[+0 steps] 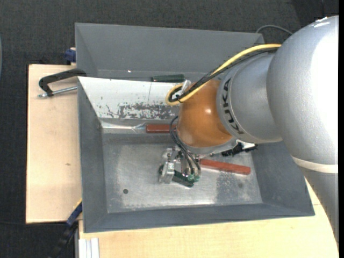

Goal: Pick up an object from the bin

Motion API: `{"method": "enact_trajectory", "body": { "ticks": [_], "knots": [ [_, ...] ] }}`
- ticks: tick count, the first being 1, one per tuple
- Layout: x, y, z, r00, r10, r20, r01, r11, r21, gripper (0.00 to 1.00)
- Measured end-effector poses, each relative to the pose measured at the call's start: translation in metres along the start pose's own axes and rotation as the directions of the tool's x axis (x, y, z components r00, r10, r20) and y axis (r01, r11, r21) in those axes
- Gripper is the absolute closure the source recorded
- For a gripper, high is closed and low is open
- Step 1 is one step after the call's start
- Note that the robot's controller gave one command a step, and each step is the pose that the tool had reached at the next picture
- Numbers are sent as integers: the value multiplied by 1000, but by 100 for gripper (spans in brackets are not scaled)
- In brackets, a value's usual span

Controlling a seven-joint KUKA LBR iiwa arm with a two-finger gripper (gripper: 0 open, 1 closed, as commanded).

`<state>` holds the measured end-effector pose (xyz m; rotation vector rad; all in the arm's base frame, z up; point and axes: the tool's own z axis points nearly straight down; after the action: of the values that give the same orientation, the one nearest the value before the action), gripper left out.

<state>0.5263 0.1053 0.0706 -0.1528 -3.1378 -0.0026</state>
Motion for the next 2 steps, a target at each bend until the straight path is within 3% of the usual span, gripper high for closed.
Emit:
{"method": "enact_trajectory", "body": {
  "ticks": [1, 2],
  "knots": [
    [0, 0, 0, 1000, 0, 0, 0, 1000, 0, 100],
    [-7, -5, -45, 997, -77, 0, 77, 997, 1, 100]
  ]
}}
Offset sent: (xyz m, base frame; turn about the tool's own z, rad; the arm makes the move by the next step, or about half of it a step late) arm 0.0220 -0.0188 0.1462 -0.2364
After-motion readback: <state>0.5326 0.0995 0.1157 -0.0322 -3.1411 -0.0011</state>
